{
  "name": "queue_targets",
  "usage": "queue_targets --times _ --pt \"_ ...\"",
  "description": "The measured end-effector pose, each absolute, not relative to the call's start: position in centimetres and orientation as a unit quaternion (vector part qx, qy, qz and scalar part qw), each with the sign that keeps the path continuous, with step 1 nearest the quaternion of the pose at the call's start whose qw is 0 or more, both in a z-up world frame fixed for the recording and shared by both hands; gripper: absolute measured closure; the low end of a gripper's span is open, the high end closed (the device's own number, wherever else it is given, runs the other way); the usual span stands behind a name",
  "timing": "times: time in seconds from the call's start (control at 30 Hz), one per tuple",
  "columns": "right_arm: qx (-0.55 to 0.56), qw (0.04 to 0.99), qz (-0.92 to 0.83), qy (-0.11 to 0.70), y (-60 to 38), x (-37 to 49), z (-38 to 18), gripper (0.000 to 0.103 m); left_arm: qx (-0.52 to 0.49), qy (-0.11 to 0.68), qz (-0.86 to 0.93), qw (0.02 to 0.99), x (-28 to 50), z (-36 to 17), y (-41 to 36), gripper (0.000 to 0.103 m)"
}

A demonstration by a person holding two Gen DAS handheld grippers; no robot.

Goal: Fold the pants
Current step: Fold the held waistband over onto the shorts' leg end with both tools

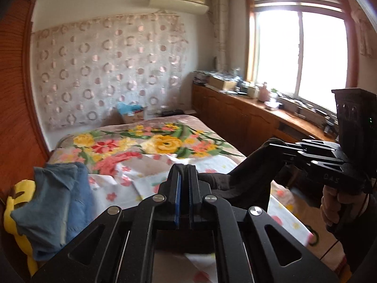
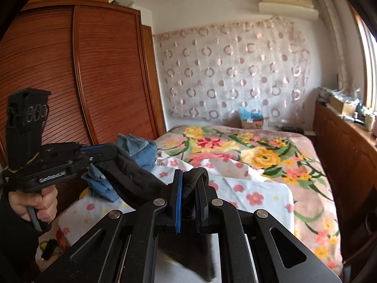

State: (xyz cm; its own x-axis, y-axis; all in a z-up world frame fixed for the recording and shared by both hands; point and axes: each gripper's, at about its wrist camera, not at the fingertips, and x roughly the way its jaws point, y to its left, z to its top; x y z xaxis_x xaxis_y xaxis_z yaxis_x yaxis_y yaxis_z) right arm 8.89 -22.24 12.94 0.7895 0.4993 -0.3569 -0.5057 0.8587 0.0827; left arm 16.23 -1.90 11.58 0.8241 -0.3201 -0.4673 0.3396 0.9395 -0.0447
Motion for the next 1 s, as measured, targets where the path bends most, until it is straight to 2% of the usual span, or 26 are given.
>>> queue_targets --times 0.13,0.3,0.5,0.7,1.0 --pt "-0.012 0.945 0.263 0.192 -21.1 13.8 14.6 0.095 0.024 0.235 -0.139 0.962 19.4 12.6 -0.9 0.097" --pt "-0.016 0.945 0.269 0.187 -19.9 14.7 15.2 0.095 0.029 0.221 -0.140 0.965 18.7 13.5 -0.2 0.097" --pt "-0.040 0.932 0.281 0.225 -20.0 11.8 11.4 0.094 0.060 0.255 -0.151 0.953 15.4 9.0 -0.1 0.097" --pt "-0.057 0.908 0.303 0.285 -19.1 9.2 6.7 0.094 0.038 0.309 -0.165 0.936 11.8 3.3 0.9 0.097" --pt "-0.050 0.891 0.323 0.315 -19.1 7.3 5.1 0.094 0.014 0.328 -0.167 0.930 6.6 0.4 0.9 0.097"
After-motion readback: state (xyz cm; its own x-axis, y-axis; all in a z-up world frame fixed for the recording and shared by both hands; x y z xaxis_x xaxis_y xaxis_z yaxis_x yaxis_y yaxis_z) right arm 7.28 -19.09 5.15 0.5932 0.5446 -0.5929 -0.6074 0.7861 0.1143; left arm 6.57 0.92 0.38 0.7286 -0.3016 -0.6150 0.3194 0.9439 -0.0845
